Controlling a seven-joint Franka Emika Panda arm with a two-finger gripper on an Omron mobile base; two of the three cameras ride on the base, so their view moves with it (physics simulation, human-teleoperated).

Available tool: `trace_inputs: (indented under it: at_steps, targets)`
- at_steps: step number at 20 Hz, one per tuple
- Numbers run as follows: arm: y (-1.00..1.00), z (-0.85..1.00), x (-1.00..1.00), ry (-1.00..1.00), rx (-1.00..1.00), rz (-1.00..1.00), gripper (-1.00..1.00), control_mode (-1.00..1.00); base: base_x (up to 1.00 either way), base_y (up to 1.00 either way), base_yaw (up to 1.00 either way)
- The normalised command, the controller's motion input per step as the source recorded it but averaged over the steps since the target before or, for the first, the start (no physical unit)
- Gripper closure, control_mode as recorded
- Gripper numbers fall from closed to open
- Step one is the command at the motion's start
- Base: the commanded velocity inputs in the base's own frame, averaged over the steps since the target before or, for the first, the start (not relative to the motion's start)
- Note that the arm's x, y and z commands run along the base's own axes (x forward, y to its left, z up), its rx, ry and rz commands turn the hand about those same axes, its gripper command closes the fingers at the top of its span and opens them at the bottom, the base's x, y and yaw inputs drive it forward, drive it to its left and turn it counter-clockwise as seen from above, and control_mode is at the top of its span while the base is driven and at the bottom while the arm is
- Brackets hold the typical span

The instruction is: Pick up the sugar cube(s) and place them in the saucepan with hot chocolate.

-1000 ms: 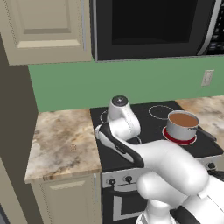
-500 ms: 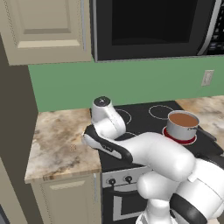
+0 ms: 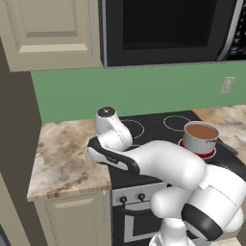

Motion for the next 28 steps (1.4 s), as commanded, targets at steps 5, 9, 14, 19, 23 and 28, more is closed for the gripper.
trace_inputs:
  at_steps: [5,9,14,19,23,28]
  targets:
    - [0.41,-0.15,0.2,0.07,0.0,0.11,-1.0,-1.0,0.0,0.0,0.0]
    - [0.4,-0.14,0.16,0.12,0.0,0.19,-1.0,-1.0,0.0,0.0,0.0]
    - [0.41,-0.21,0.19,0.15,0.0,0.16,-1.0,-1.0,0.0,0.0,0.0]
    - [0.26,-0.35,0.27,0.07,-0.02,0.1,-1.0,-1.0,0.0,0.0,0.0]
    - [0.07,-0.29,0.16,0.02,-0.06,0.02,-1.0,-1.0,0.0,0.0,0.0]
    - [0.14,-0.05,0.12,0.0,-0.03,0.0,-1.0,-1.0,0.0,0.0,0.0]
